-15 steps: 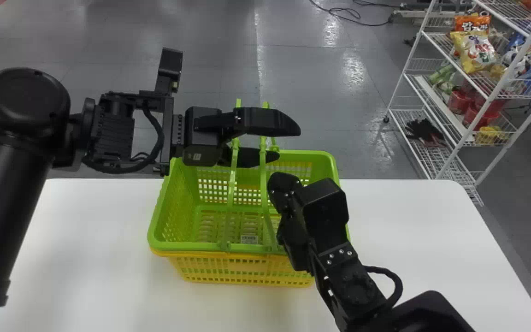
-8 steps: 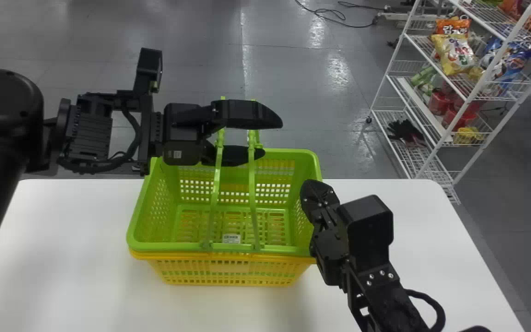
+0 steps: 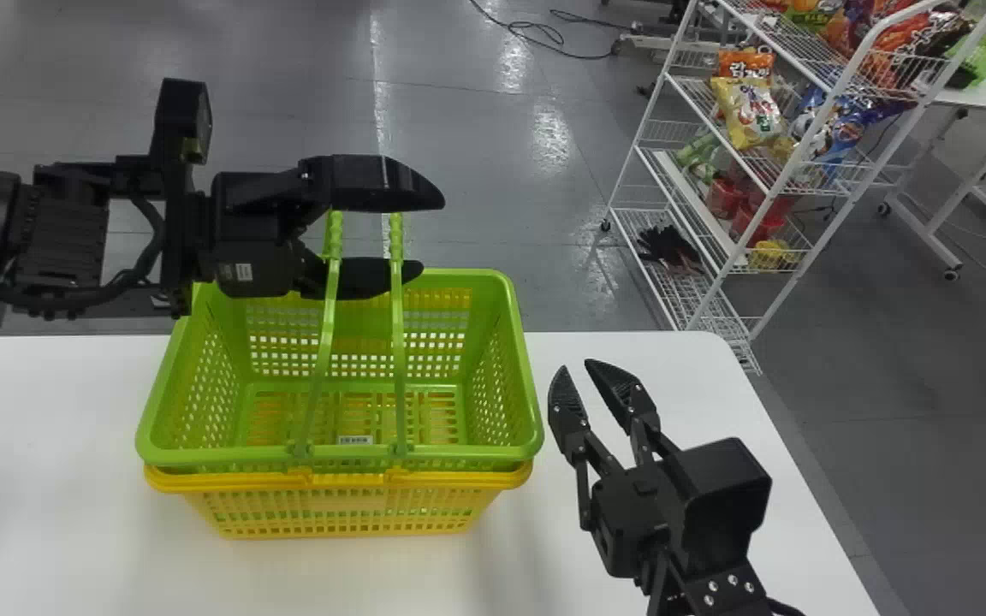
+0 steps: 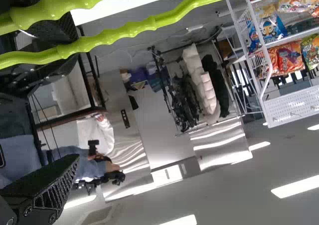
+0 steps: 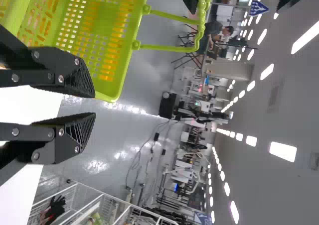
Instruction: Grasp handle with right gripper to insert into left gripper then lift and swing left to center
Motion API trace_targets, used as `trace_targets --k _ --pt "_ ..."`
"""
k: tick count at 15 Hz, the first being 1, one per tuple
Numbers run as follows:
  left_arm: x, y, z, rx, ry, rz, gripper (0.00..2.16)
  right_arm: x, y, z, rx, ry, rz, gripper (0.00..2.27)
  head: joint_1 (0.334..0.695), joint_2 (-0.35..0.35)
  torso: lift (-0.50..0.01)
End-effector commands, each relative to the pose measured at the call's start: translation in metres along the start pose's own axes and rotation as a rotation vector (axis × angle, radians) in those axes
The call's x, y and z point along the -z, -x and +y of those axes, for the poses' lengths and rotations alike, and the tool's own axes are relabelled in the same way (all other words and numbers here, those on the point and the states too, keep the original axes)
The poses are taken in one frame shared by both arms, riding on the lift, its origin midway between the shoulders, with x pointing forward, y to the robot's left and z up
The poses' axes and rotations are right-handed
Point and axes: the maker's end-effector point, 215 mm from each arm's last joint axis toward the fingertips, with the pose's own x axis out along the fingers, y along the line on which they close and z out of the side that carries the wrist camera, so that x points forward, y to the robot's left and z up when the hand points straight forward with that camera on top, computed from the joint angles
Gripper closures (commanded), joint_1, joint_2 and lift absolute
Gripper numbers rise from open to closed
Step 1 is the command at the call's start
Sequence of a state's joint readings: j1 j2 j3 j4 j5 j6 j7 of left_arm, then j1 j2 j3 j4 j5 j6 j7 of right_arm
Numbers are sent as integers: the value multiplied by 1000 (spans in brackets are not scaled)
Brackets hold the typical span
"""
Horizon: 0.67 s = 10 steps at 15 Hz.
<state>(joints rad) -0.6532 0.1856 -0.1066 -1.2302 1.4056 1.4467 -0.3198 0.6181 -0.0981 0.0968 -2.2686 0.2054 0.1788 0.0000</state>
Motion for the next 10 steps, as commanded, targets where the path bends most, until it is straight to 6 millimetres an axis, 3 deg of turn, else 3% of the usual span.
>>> trace_targets --k 1,10 --pt "-8 0 -9 -5 -23 1 53 1 13 -8 10 -17 -22 137 695 -246 -93" --pt "-45 4 -59 24 -88 -10 56 9 46 -24 18 -55 -80 134 683 -276 -93"
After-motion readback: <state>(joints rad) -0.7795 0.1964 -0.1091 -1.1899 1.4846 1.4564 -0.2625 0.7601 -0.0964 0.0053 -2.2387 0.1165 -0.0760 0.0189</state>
